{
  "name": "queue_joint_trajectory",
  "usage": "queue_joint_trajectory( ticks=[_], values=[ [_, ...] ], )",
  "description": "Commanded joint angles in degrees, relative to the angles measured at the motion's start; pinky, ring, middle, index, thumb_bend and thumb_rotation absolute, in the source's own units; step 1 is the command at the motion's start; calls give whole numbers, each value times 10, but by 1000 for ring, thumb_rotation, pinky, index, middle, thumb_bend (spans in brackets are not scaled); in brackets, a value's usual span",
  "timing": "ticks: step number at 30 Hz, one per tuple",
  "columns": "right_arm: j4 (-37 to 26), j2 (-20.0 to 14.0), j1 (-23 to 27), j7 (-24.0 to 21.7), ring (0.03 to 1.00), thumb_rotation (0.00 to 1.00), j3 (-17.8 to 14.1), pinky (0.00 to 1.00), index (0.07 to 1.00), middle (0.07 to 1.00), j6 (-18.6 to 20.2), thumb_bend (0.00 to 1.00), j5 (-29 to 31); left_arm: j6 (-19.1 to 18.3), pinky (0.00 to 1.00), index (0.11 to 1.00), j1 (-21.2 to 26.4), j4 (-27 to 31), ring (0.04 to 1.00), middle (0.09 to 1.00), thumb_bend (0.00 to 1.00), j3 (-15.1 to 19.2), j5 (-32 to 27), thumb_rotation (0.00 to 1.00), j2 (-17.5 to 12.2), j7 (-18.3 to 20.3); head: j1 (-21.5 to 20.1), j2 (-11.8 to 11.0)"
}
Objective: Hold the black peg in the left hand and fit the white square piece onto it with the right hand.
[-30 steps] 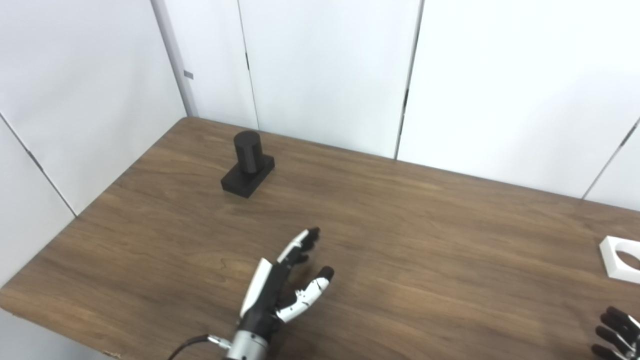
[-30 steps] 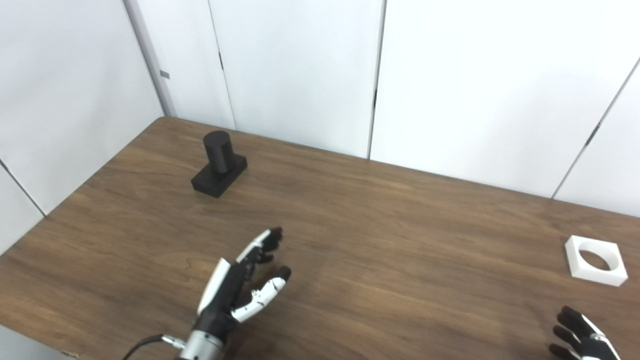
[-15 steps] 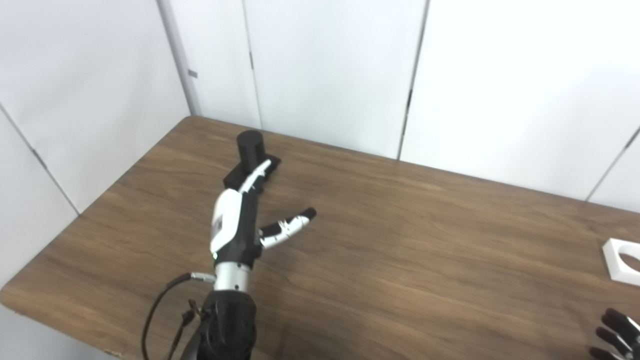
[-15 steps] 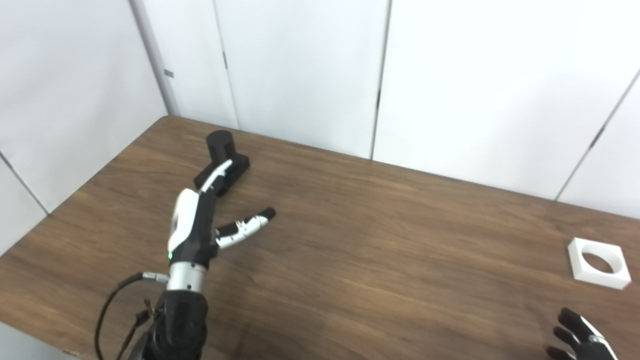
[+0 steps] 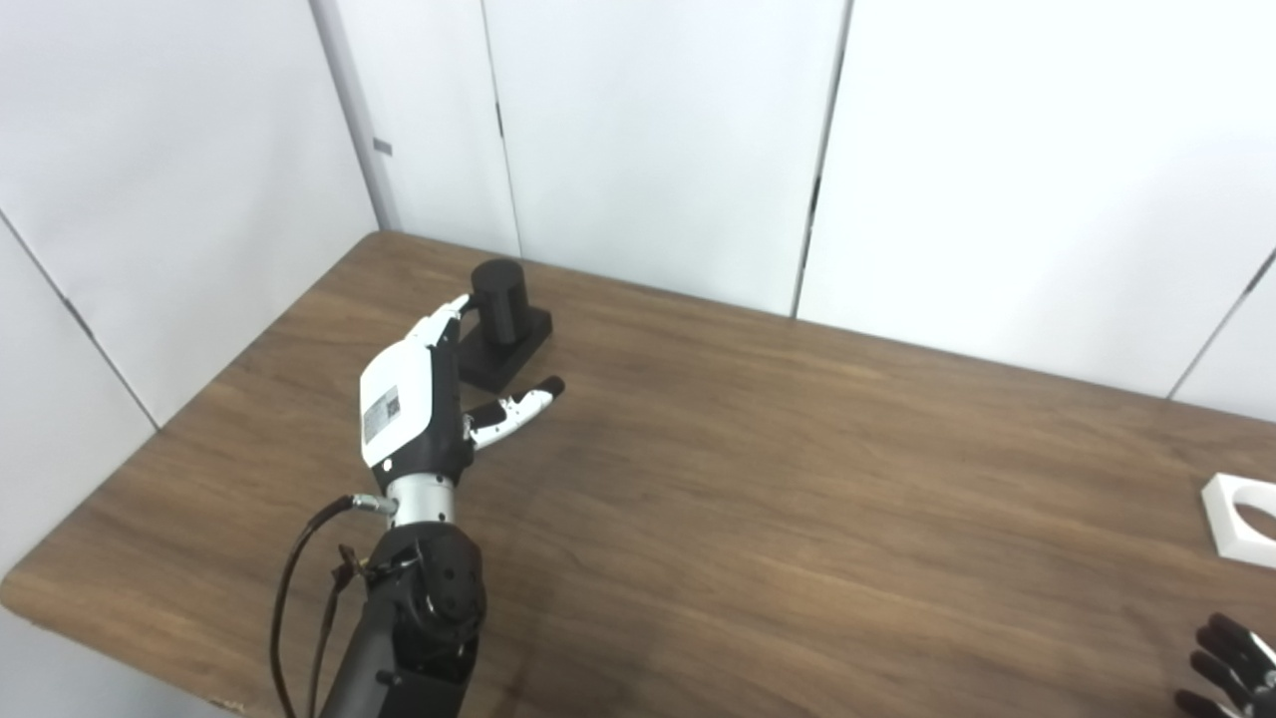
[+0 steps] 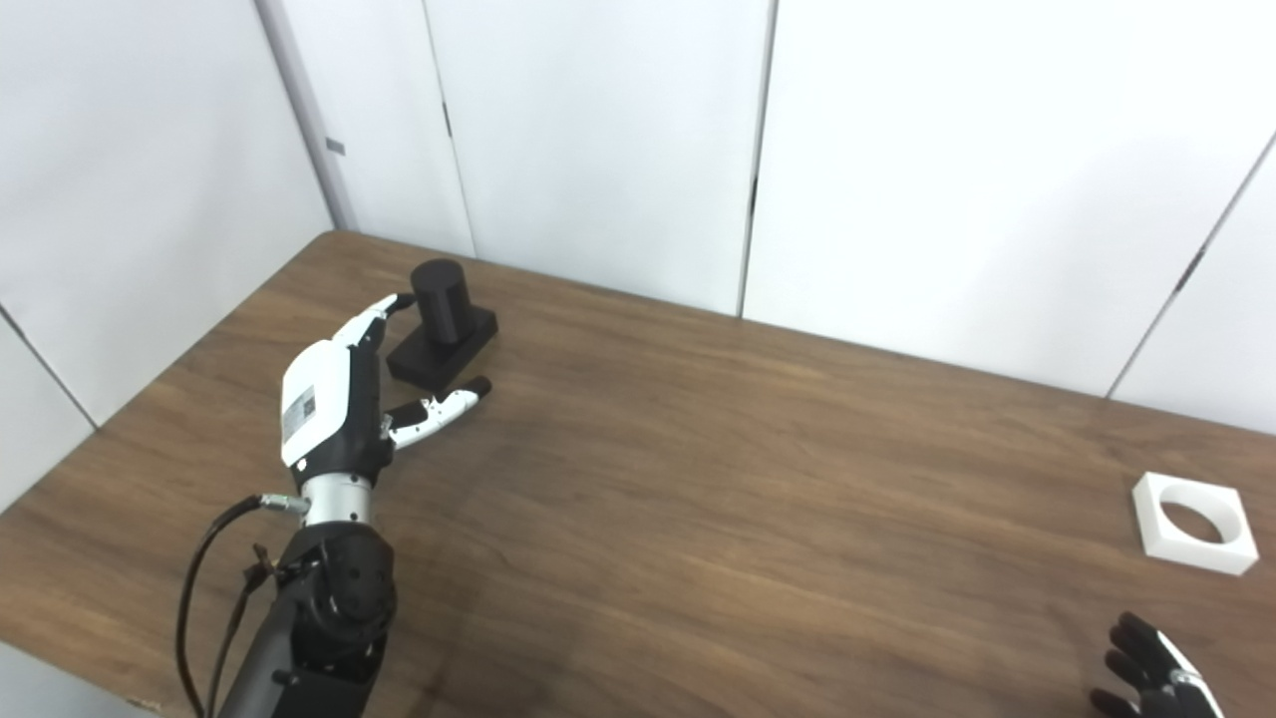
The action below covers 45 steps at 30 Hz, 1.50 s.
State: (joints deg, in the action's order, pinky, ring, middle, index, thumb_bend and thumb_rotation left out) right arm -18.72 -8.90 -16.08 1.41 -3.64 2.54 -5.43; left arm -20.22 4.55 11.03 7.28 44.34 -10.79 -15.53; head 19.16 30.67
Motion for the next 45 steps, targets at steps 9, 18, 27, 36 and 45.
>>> queue_joint_trajectory(
  ticks=[9, 18, 27, 36, 45],
  values=[
    [-11, -7, -1, -15, 868, 1000, 4, 797, 865, 873, 1, 662, -1, -15, 943, 820, 64, -72, 907, 884, 974, -7, 33, 470, -56, -19, 2, 3],
    [-19, -3, -2, -10, 859, 1000, 4, 795, 855, 863, 3, 613, -11, -30, 936, 818, 106, -161, 909, 888, 1000, -5, 26, 570, -75, -46, -1, 6],
    [-19, -3, -4, -10, 870, 1000, 6, 787, 858, 869, 6, 636, -17, -35, 952, 823, 132, -222, 922, 900, 985, -1, 1, 532, -80, -74, -5, 8],
    [-12, -3, -2, -8, 851, 1000, 6, 761, 851, 855, -5, 630, -27, -56, 924, 823, 160, -292, 916, 905, 980, -13, -10, 517, -82, -90, -9, 9],
    [-10, -2, -2, -9, 868, 1000, 7, 813, 870, 864, -7, 623, -25, -66, 904, 815, 181, -357, 907, 884, 959, -34, -14, 512, -101, -79, -13, 9]
  ],
)
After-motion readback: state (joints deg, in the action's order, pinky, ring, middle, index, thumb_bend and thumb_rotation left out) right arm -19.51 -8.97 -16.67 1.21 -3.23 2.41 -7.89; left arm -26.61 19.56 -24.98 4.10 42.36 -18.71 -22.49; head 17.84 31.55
